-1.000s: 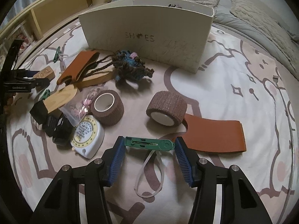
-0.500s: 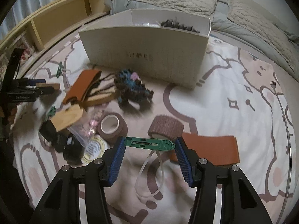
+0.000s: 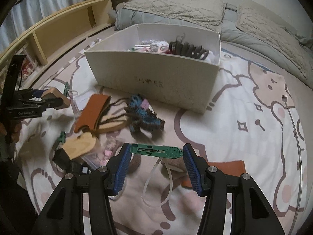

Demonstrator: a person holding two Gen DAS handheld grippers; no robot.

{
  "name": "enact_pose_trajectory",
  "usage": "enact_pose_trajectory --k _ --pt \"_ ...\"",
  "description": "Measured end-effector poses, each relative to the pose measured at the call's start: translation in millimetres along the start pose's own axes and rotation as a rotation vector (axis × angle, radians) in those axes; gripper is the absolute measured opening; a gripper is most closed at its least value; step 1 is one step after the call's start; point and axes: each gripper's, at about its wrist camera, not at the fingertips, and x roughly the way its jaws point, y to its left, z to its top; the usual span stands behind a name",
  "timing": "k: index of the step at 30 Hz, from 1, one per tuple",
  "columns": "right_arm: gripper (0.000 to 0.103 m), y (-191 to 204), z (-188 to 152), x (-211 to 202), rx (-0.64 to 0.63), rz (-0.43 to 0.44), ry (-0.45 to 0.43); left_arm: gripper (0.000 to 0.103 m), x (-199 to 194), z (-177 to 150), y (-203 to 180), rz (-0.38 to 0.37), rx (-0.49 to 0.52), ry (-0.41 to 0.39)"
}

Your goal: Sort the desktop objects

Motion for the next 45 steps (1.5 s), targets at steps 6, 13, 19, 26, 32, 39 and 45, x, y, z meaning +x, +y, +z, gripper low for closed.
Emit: enact_pose_trajectory --k 6,13,19,26,32,39,45 --pt "0.055 4 8 -6 0.006 0.008 -0.027 0.077 -5 6 -7 -0.013 0.01 -0.021" --pt "0.055 5 9 -8 0.013 0.012 -0.029 0.077 -4 5 -10 -0.014 0.023 -0.012" --pt "0.055 2 1 -6 0.006 0.009 -0.001 0.077 13 -17 -8 -0.001 0.055 0.063" --pt "0.055 -4 -7 -3 0.022 0.011 0.025 0.077 20 -40 -6 -0.041 0.065 0.119" --pt "0.055 -3 -10 -3 0.022 0.012 0.034 0.077 23 -51 -9 -0.045 0.046 0.157" --pt "0.055 -3 -11 -3 0.021 0.018 0.04 0.087 31 -56 -4 -0.097 -0.06 0.242" --pt "0.055 -3 -11 -3 0.022 0.025 0.04 0.093 34 -55 -3 -0.123 -0.162 0.274"
